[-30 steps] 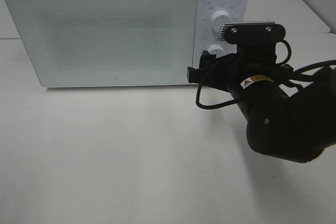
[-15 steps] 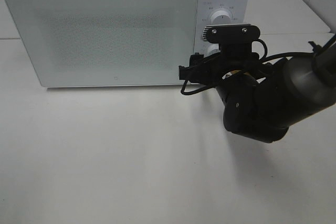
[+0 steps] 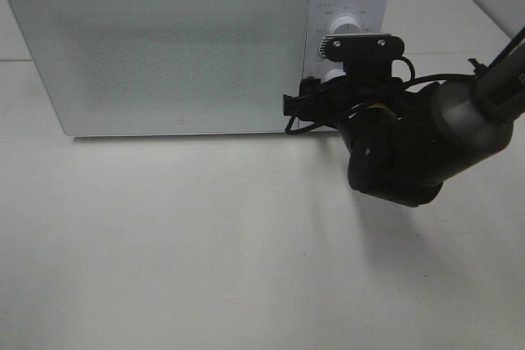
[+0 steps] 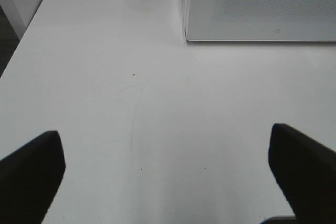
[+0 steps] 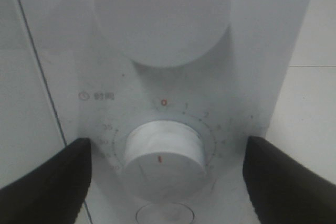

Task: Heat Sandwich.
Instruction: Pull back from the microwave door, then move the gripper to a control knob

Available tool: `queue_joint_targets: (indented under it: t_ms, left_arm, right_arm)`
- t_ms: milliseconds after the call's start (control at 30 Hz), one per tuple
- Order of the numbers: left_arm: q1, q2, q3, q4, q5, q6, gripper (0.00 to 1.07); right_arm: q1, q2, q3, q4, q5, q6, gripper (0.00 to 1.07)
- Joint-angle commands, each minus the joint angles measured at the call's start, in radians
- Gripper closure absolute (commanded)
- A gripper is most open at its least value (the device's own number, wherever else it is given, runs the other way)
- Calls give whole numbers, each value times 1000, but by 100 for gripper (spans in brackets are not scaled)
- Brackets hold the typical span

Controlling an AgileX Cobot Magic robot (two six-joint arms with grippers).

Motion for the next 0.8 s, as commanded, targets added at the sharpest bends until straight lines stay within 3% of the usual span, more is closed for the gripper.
queue_joint_targets:
  t_ms: [33, 567, 733, 800]
  left_arm:
    - [-5, -22, 1, -10, -13, 1, 9]
    - [-5, -22, 1, -10, -13, 1, 9]
    - [-5, -22, 1, -10, -13, 1, 9]
    - [-5, -22, 1, -10, -13, 1, 9]
  right_arm:
    - [-5, -2, -12, -12, -24, 16, 31]
    - [10, -6, -12, -10, -37, 13, 33]
    - [26, -6, -7, -3, -30, 14, 40]
    - [32, -6, -7, -3, -27, 17, 49]
